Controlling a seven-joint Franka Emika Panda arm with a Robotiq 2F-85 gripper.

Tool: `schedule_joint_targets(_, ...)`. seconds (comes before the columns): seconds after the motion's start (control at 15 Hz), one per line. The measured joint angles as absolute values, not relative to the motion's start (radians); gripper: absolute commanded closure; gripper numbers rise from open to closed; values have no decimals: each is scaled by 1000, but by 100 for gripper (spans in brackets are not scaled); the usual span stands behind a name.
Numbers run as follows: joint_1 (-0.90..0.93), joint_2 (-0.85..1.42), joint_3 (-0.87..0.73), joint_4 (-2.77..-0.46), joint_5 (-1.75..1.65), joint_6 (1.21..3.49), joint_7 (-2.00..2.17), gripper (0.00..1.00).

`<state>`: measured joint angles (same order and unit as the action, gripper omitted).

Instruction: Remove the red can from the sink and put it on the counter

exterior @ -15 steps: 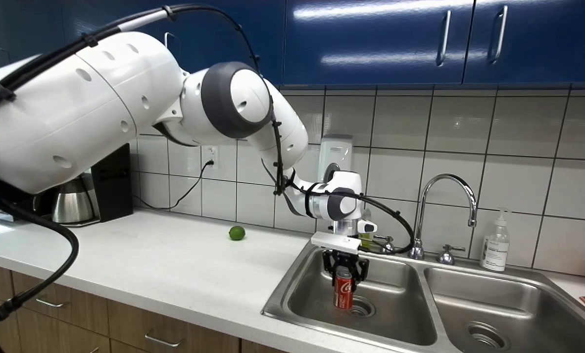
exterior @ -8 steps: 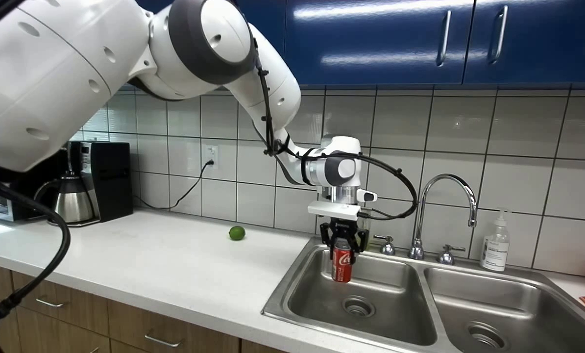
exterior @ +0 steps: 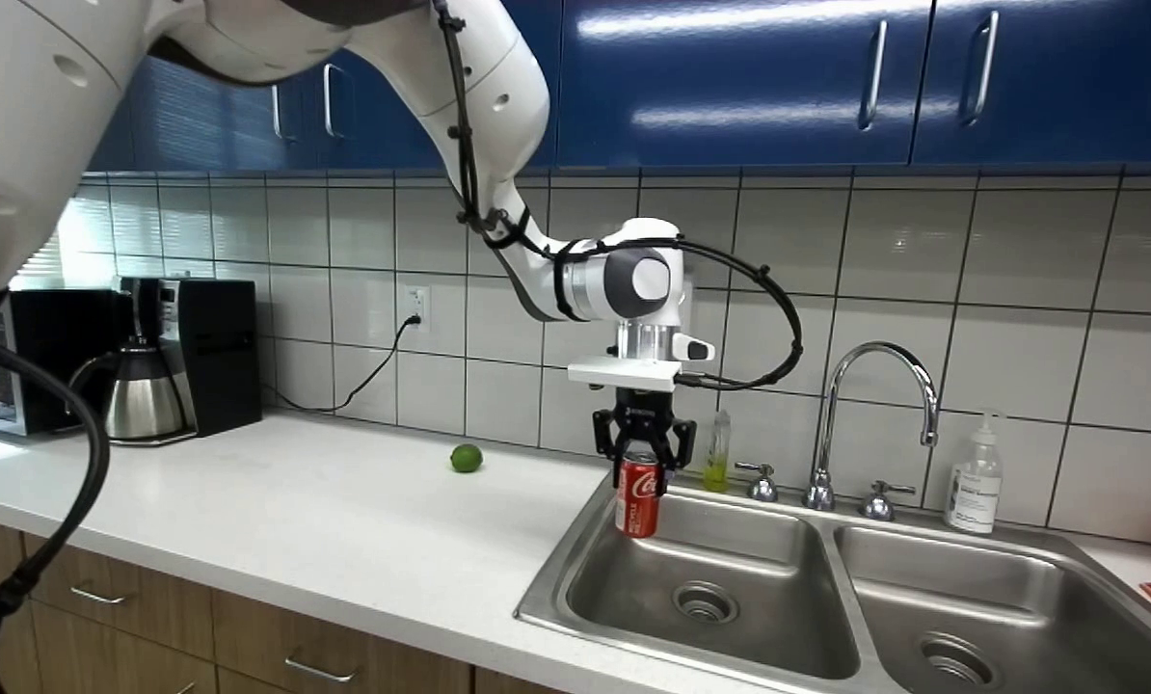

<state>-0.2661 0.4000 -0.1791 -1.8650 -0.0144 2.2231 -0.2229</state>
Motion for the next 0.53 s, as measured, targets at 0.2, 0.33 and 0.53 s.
schedule_joint_targets(0.2, -231, 312, -172, -1978, -41, 2223, -227, 61)
schedule_joint_targets(0.33, -200, 264, -159, -2043, -57, 2223, -227, 61)
schedule_joint_targets(0.53, -146, 214, -128, -2119, -81, 2224, -226, 61)
